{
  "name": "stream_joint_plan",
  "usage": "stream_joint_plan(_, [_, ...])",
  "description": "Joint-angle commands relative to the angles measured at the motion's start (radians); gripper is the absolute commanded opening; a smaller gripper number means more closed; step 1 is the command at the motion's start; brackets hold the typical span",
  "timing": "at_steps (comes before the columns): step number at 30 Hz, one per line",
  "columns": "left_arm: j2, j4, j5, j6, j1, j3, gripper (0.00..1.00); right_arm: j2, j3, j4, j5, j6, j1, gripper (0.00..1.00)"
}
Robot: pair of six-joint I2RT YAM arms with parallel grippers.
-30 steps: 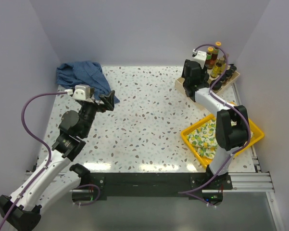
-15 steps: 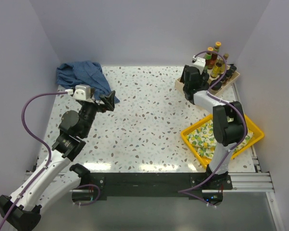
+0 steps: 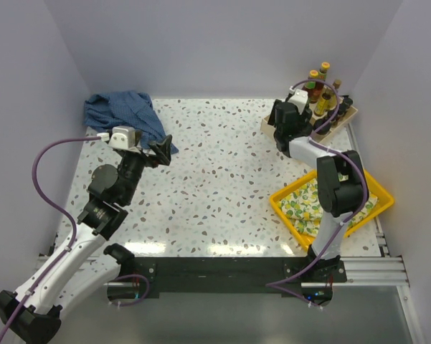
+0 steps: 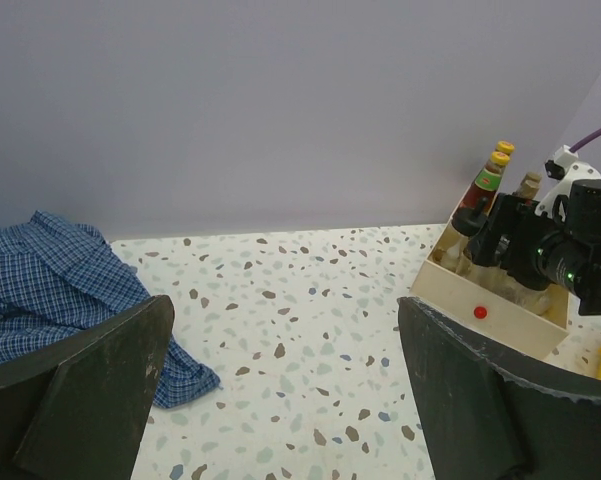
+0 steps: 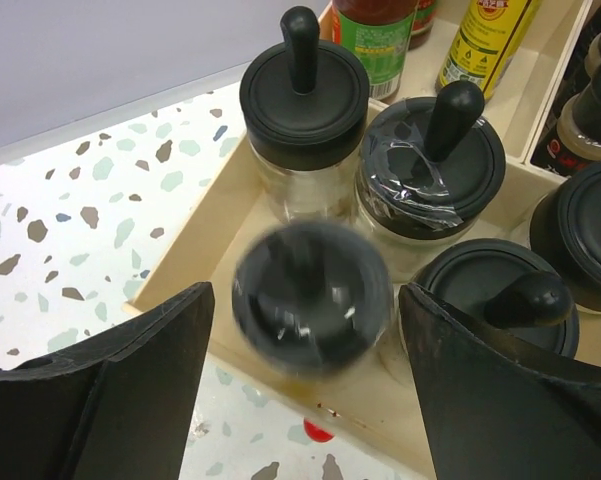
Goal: Organize the condiment bottles
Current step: Place the bottle in the storage box, then reset both arms
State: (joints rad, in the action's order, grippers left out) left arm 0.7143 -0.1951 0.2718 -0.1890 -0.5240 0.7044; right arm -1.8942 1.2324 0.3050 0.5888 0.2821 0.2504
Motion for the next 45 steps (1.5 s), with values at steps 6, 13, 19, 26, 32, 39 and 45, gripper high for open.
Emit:
stream_joint_plan(6, [-0.01,-0.041,-0.002,0.014,0.004,-0.005,1.0,0.118,0.053,-0.07,0.019,0.016,0.004,0.81])
stream_joint_plan(13, [0.017,-0.04,-0.006,0.017,0.004,-0.003,1.0,0.311,0.105,-0.375,-0.065,0.071,0.029,0.81])
stream_joint_plan(19, [0.043,-0.012,-0.005,0.087,-0.062,0.015,1.0,0.464,0.153,-0.788,-0.38,0.203,0.075,0.99])
stream_joint_plan(26, [0.152,0.29,-0.184,0.021,-0.146,0.184,1.0,0.759,-0.026,-0.914,-0.553,0.236,0.214,0.99])
stream_joint_plan(32, [0.018,0.293,-0.397,-0.188,-0.146,0.113,1.0,1.049,-0.247,-0.917,-0.74,0.238,0.216,0.99])
stream_joint_plan(39, [-0.156,0.39,-0.387,-0.237,-0.146,-0.005,1.0,1.257,-0.336,-1.017,-0.713,0.146,0.214,0.99])
stream_joint_plan(45, [-0.26,0.424,-0.373,-0.233,-0.146,-0.043,1.0,1.325,-0.323,-1.021,-0.716,0.134,0.216,0.99])
